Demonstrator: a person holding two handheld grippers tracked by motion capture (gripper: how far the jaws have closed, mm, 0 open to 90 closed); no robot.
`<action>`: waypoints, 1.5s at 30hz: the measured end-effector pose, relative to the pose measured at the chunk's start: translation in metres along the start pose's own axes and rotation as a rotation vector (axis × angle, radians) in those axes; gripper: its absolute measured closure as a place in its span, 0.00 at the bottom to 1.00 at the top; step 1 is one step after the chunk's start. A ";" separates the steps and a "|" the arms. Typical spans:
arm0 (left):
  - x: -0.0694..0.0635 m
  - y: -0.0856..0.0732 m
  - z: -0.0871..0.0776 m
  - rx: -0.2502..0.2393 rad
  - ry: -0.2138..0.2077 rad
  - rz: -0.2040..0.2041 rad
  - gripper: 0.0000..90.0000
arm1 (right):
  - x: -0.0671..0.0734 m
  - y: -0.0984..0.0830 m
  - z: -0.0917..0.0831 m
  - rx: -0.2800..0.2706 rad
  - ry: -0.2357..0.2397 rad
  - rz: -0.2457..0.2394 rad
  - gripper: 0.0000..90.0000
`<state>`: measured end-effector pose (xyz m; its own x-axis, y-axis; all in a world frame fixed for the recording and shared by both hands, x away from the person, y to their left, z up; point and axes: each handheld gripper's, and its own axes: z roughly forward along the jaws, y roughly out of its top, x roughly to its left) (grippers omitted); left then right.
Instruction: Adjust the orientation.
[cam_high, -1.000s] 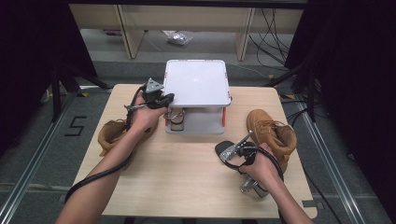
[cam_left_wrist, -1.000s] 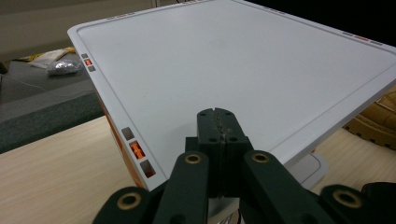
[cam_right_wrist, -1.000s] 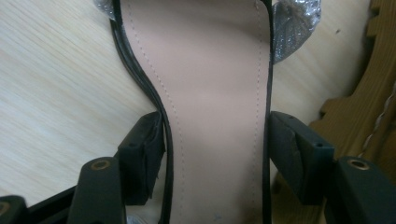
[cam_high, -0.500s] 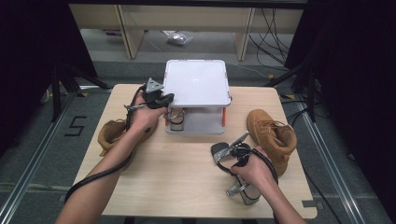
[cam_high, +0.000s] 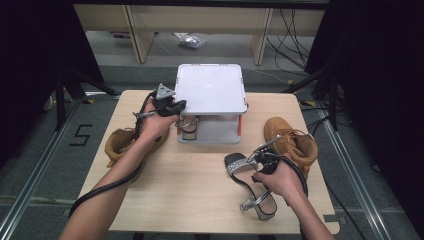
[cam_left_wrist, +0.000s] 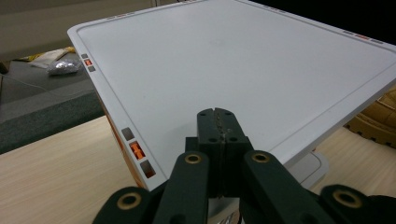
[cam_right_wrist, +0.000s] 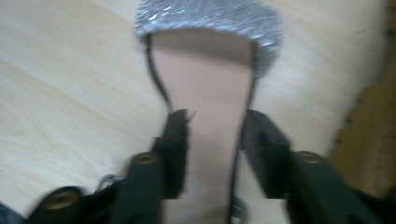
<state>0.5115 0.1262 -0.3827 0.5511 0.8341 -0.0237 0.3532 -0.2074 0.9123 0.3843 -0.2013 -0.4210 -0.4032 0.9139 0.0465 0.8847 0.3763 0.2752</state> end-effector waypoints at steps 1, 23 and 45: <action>0.000 0.000 0.000 0.001 0.001 0.001 1.00 | -0.003 0.000 -0.001 -0.002 -0.020 0.008 0.84; 0.000 0.000 0.000 -0.001 0.000 -0.002 1.00 | -0.003 -0.007 0.016 0.085 -0.052 -0.027 1.00; 0.000 0.000 0.000 0.001 -0.001 0.001 1.00 | -0.006 -0.008 0.031 0.145 -0.022 0.019 1.00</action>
<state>0.5116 0.1258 -0.3827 0.5519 0.8336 -0.0235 0.3535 -0.2084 0.9119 0.3865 -0.2047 -0.4530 -0.3826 0.9234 0.0289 0.9171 0.3759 0.1326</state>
